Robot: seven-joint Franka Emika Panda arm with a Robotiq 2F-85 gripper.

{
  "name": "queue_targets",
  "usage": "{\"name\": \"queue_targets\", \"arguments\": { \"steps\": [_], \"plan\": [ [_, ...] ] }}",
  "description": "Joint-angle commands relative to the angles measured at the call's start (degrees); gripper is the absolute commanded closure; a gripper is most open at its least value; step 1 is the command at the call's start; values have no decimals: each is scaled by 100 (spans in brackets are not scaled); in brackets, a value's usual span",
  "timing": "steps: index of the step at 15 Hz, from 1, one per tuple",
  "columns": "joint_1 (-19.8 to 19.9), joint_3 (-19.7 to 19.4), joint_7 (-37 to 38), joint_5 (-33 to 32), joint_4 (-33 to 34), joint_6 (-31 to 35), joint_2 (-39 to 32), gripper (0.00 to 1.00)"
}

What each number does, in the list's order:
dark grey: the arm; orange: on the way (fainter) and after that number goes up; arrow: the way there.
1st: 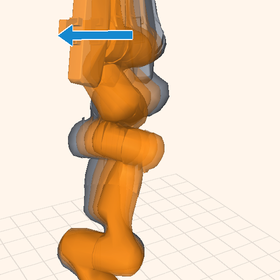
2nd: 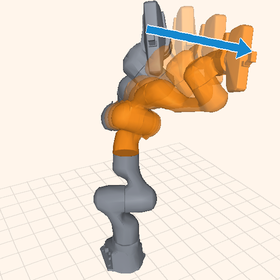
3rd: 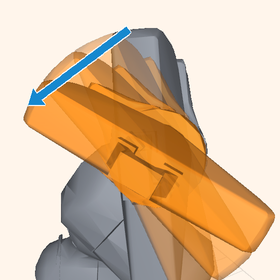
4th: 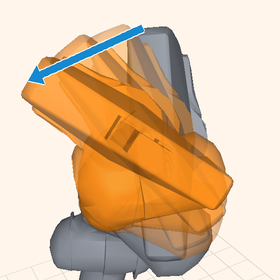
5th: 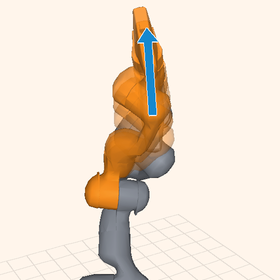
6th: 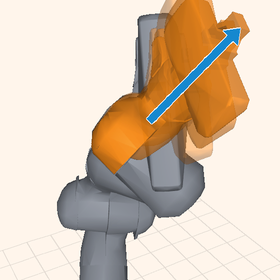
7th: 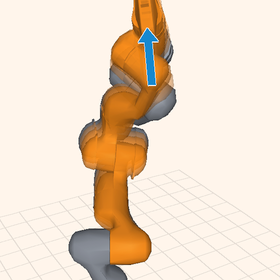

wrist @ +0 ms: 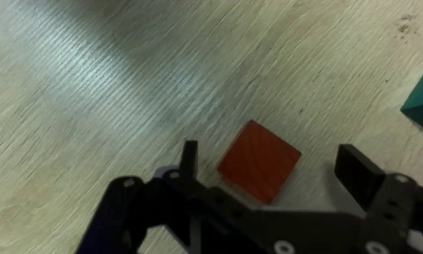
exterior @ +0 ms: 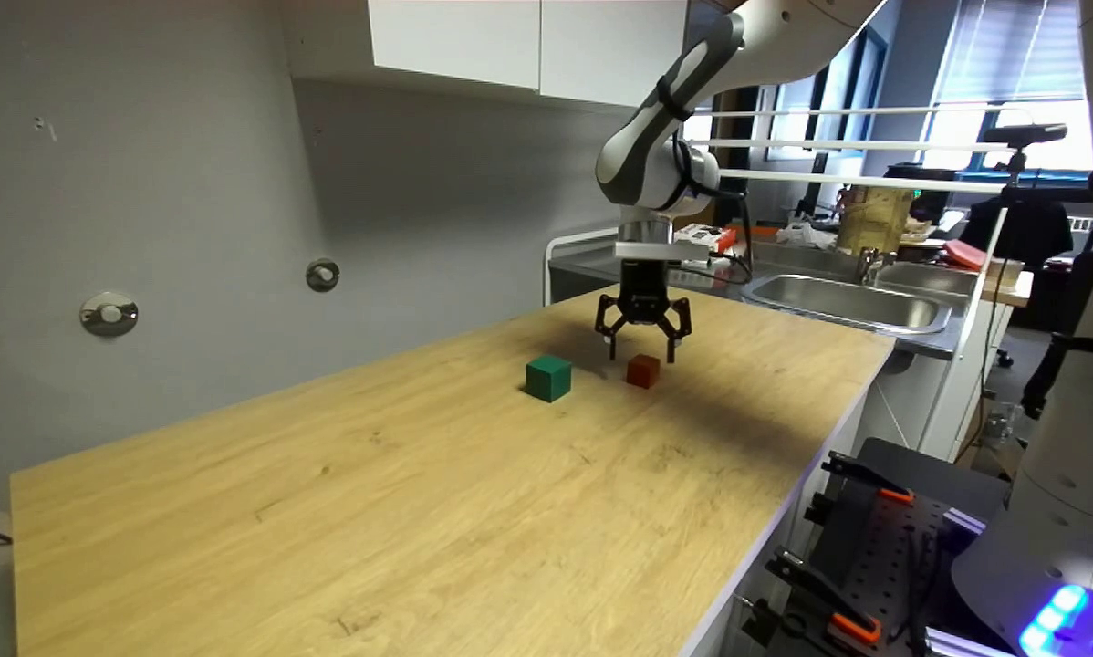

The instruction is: Pick up the orange block and put it on top of the green block

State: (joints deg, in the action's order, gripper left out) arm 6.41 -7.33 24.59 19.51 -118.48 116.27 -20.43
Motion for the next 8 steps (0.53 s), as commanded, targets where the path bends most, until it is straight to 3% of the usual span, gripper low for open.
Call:
{"name": "queue_targets", "arguments": {
  "steps": [1,2,8],
  "plan": [
    [2,-49,207,17,268,-308,-230,6],
    [-6,-58,223,7,276,-307,-263,26],
    [-49,-95,343,-56,326,-283,-296,71]
  ]
}}
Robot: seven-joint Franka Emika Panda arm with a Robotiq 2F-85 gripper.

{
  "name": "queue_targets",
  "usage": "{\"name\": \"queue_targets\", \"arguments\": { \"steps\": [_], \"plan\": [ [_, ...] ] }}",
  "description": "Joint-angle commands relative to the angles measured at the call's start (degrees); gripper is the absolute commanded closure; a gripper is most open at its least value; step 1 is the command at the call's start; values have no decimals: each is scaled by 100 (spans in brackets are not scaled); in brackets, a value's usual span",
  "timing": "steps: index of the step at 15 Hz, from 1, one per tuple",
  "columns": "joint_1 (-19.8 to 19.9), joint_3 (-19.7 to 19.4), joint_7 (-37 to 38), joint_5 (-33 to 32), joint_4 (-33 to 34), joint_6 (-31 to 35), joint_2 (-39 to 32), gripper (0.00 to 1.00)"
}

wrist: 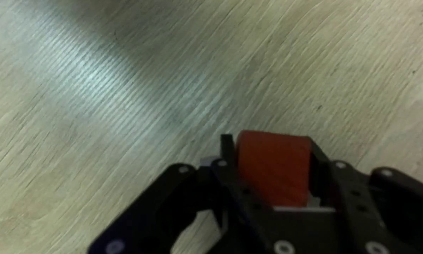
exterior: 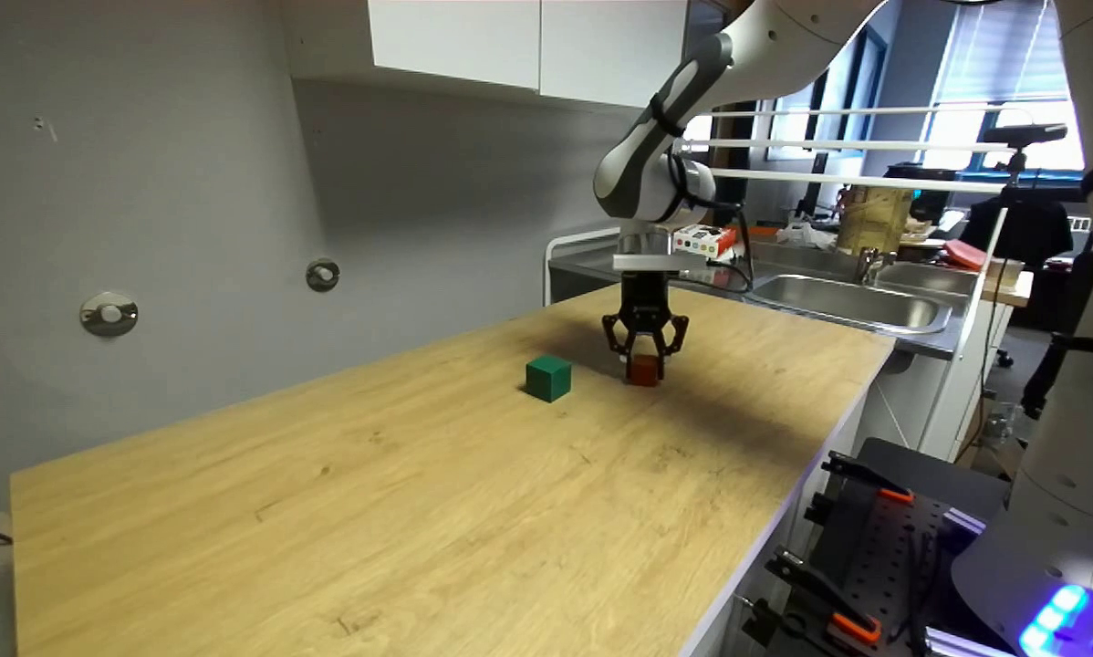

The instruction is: Pick up the orange block and put it on top of the green block

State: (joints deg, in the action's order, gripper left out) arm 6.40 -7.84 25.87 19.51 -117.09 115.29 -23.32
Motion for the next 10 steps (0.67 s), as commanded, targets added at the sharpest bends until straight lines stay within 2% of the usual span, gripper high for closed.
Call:
{"name": "queue_targets", "arguments": {
  "steps": [1,5,10],
  "plan": [
    [-65,-47,250,-79,200,-185,35,80],
    [-201,-7,353,-208,470,-249,202,82],
    [-482,78,602,-469,1149,-518,133,82]
  ]
}}
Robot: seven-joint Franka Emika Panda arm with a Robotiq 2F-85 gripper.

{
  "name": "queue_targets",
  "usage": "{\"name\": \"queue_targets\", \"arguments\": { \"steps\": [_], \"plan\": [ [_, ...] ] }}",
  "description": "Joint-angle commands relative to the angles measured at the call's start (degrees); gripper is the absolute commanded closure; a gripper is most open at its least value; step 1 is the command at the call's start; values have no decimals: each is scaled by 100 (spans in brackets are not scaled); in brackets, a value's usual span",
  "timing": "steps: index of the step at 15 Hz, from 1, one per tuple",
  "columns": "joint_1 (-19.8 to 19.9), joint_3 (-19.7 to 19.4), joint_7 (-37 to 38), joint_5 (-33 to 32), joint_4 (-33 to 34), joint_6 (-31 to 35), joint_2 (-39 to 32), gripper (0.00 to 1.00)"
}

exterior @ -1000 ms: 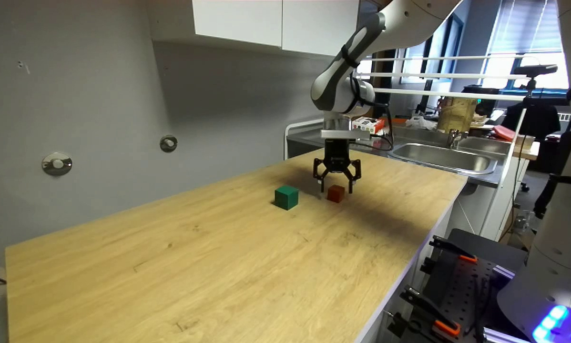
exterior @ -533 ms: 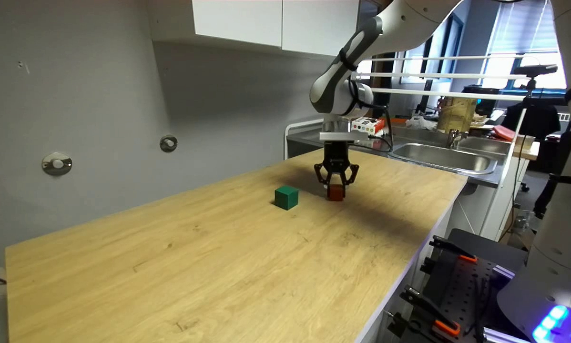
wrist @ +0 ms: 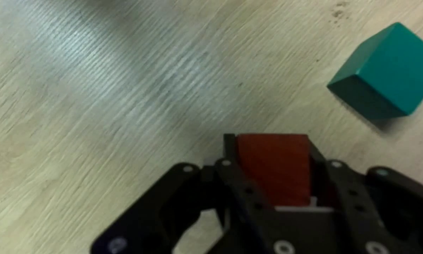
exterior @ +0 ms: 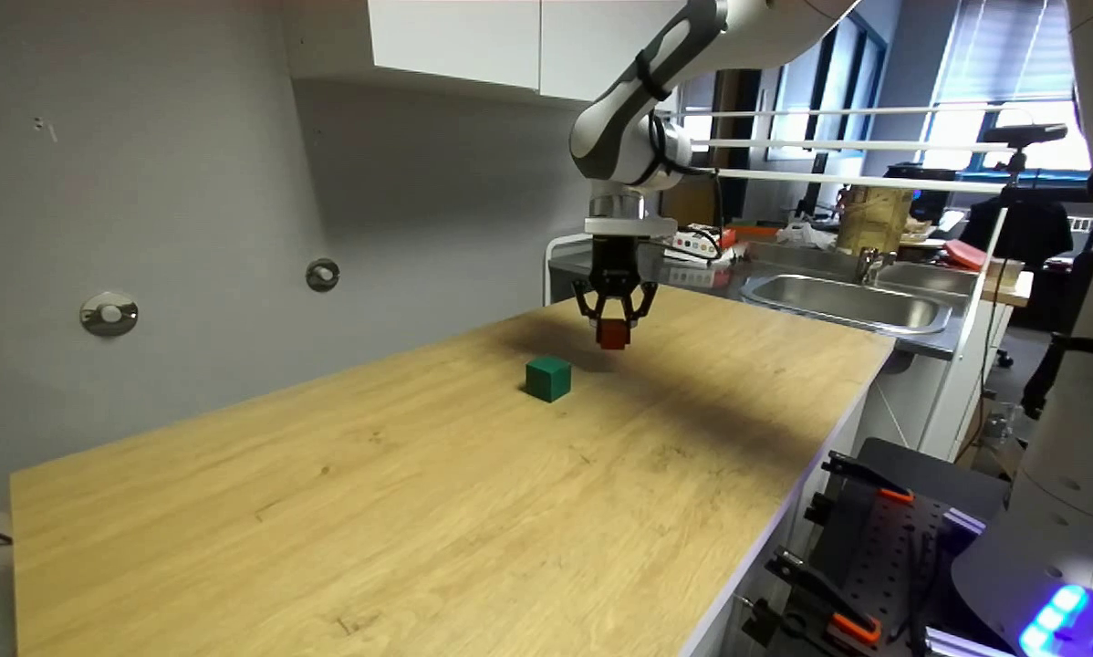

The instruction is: Pick up the orange block and put it on top of the green block

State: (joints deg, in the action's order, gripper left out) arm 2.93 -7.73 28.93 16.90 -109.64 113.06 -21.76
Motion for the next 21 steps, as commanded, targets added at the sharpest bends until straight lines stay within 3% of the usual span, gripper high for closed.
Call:
{"name": "queue_targets", "arguments": {
  "steps": [1,10,19,20,21],
  "plan": [
    [-192,98,340,-226,521,-351,-65,82],
    [-765,379,667,-556,1158,-772,-603,82],
    [-865,396,643,-624,1514,-1076,-905,82],
    [-867,393,651,-627,1541,-1099,-931,60],
    [-869,392,658,-629,1573,-1130,-959,32]
  ]
}}
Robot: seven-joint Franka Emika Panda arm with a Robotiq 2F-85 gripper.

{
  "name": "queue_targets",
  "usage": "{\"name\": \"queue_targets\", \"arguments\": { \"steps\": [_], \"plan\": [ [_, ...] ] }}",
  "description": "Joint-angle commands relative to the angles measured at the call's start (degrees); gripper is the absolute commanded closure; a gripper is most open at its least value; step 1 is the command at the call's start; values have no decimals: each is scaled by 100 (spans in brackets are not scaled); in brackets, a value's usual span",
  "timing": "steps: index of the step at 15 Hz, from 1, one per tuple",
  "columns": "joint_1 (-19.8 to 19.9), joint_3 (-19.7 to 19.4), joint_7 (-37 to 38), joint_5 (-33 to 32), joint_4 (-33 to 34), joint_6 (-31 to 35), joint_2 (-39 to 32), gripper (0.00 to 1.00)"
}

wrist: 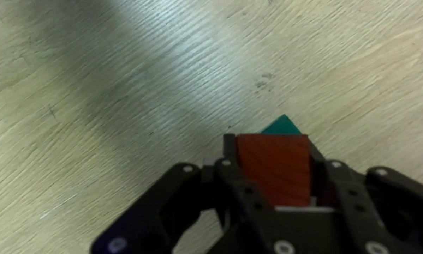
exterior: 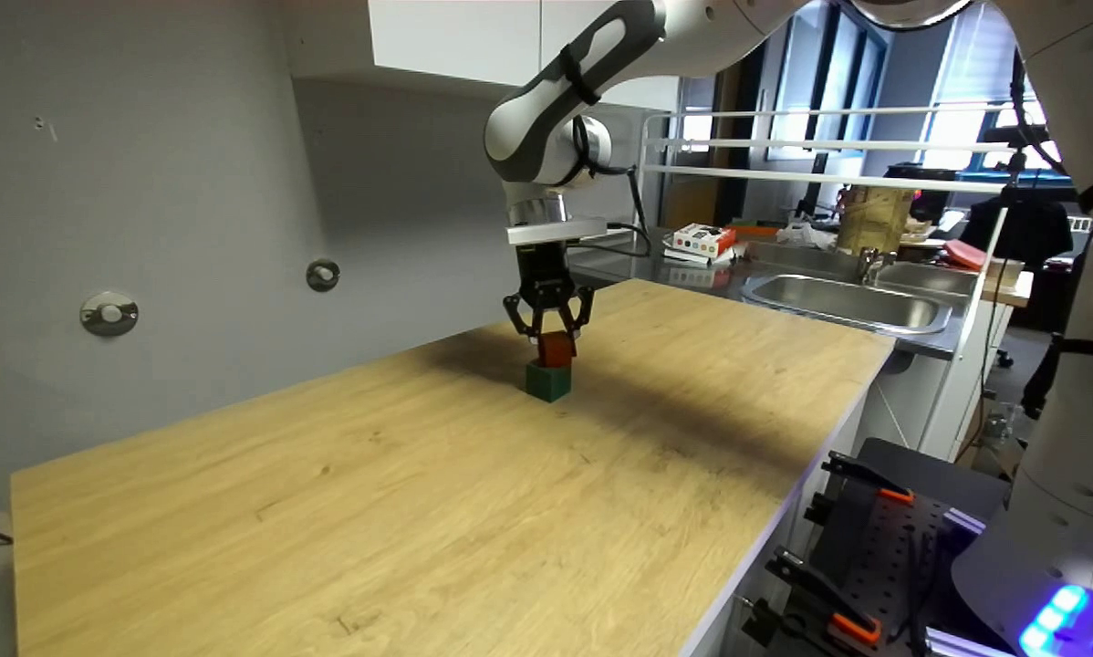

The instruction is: Pick up the orange block and put it on top of the green block

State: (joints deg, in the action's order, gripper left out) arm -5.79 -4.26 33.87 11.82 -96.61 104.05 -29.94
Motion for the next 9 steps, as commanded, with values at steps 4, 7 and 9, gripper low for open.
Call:
{"name": "queue_targets", "arguments": {
  "steps": [4,7,9],
  "plan": [
    [7,53,144,-100,349,-338,-229,12],
    [10,64,128,-83,420,-444,-300,0],
    [-6,48,203,-99,463,-536,-331,0]
  ]
}}
